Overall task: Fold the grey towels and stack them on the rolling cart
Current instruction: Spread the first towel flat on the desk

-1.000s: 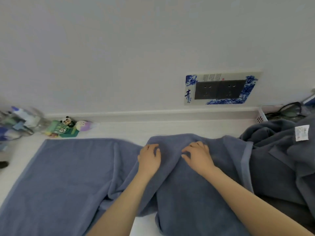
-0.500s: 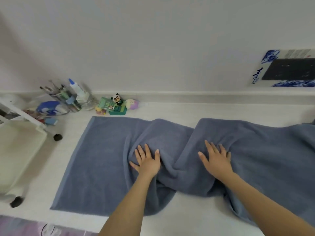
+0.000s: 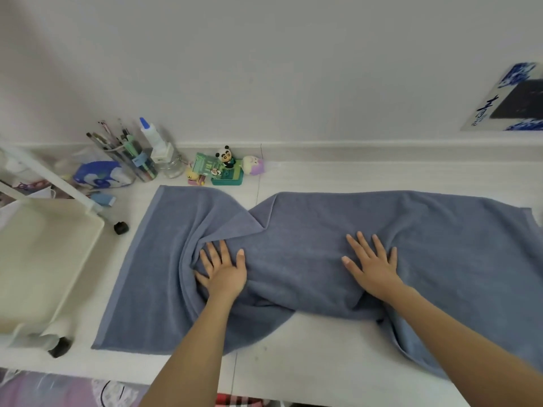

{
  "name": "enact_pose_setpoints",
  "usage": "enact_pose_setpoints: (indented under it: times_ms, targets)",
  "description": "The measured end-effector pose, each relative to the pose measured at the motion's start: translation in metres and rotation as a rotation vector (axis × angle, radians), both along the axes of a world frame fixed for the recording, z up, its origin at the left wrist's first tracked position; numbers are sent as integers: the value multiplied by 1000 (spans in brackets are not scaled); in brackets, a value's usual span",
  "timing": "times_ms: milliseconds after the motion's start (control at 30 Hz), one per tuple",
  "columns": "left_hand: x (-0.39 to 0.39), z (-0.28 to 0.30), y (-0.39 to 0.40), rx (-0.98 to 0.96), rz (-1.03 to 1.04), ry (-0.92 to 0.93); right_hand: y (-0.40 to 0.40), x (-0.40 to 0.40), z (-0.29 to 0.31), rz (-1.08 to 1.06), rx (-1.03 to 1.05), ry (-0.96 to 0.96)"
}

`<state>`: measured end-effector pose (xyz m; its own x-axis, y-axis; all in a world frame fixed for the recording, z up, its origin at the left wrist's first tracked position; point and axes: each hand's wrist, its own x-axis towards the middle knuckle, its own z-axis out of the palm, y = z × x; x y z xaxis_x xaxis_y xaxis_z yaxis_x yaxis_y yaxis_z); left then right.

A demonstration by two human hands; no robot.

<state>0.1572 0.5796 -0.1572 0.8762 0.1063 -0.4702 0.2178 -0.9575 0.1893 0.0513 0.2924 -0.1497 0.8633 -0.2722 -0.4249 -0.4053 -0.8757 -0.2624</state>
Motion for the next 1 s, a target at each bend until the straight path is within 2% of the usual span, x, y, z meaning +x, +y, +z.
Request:
enact_pose_setpoints:
  times_ms: [167, 333, 467, 533, 633, 700, 800, 867, 1000]
  targets:
    - [-19, 3, -17, -70, -159, -162, 10, -5, -6, 31, -106, -50]
    - [-33, -15, -18, 26, -357, -266, 19, -6, -14, 31, -178, -64]
    - [-17, -21, -4, 73, -352, -295, 14, 3, -11, 103, -31, -79]
    - [-7, -15, -8, 76, -315, -234, 9, 0, -5, 4, 48, -238]
    - [-15, -1, -35, 8, -334, -221, 5, -24, -2, -303, -68, -395]
    - [-33, 0, -55, -57, -431, -213, 3, -45, -6, -362, -112, -357]
    - [-40, -10, -59, 5, -490, -181, -19, -72, -23, -243, -145, -236]
    - [-28, -13, -52, 29, -500, -171, -49, -76, -28, -209, -188, -227]
    - [-3, -7, -59, -37, -531, -98, -100, -57, -23, -111, -137, -119]
